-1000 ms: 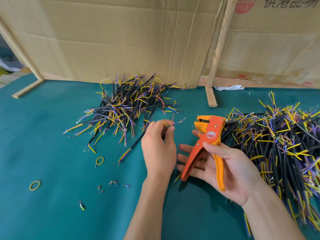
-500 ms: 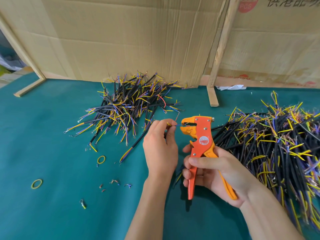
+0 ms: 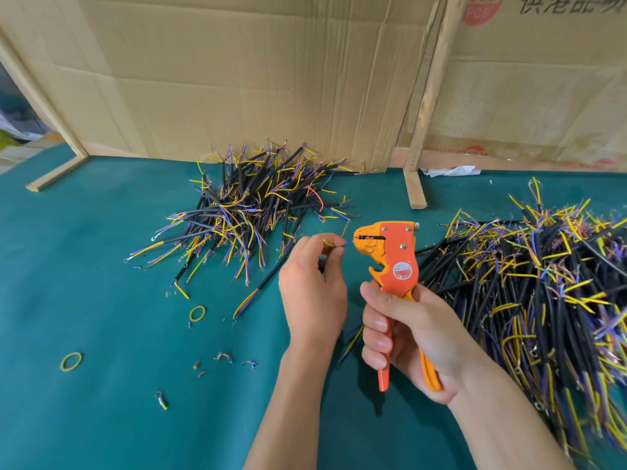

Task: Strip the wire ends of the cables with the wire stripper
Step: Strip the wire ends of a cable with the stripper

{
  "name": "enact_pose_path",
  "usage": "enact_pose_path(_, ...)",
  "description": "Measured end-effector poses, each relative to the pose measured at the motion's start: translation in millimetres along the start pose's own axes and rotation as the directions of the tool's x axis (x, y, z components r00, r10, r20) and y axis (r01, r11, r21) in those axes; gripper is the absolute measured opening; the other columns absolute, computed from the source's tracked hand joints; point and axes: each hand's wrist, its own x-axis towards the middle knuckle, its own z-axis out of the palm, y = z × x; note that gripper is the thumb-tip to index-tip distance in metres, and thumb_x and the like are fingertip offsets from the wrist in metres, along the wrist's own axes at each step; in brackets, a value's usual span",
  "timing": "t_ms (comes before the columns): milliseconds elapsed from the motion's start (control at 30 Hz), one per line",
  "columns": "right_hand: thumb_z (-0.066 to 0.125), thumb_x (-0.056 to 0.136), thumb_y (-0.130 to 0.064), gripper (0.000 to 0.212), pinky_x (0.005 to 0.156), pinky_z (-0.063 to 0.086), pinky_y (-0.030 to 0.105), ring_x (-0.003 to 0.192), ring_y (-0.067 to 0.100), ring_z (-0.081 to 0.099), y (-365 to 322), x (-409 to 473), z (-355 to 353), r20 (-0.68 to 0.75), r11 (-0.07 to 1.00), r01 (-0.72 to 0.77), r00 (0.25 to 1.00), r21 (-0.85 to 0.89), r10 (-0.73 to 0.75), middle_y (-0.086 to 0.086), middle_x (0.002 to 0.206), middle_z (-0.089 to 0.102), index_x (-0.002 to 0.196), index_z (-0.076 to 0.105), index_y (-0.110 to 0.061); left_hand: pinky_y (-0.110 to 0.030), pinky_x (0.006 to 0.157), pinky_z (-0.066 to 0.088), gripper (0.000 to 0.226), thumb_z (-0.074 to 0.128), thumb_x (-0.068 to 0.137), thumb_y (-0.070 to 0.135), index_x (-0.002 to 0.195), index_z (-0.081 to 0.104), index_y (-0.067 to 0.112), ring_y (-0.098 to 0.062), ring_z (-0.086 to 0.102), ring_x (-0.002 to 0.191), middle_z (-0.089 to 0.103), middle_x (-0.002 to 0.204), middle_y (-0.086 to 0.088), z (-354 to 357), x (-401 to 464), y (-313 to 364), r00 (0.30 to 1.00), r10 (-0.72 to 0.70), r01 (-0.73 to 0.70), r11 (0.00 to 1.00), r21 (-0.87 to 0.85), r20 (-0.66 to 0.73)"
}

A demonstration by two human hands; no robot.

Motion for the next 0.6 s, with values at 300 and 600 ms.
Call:
enact_pose_path(300,0.079,0.076,-0.010,0.016,0.053,0.051,0.037,0.054,0.026,0.051,-2.9,-0.2,-6.0,0.021,0.994,0.051,0.998,0.094,-0.053,0.011,0.069,0.051,0.084,0.065,-0.013,-0.025,0.063,0.050,0.013,0.065,0.092,0.007,0.090,0.068,0.019,-0.014,0.064,0.059,0.066,0.071,0.005,2.5,-1.3,2.8,0.994,-0.088,0.092,0.993,-0.075,0.061)
enact_pose_path(600,0.092,0.063,-0.010,0.047,0.075,0.057,0.053,0.074,0.040,0.064,-19.3,-10.4,-32.7,0.093,0.998,-0.026,0.995,0.056,0.020,0.027,0.089,0.062,0.103,0.068,-0.004,-0.024,0.055,0.039,0.012,0.058,0.098,0.011,0.088,0.063,0.015,-0.011,0.043,0.056,0.052,0.064,0.012,-0.1,2.8,1.3,0.976,-0.189,0.208,0.959,-0.193,0.111)
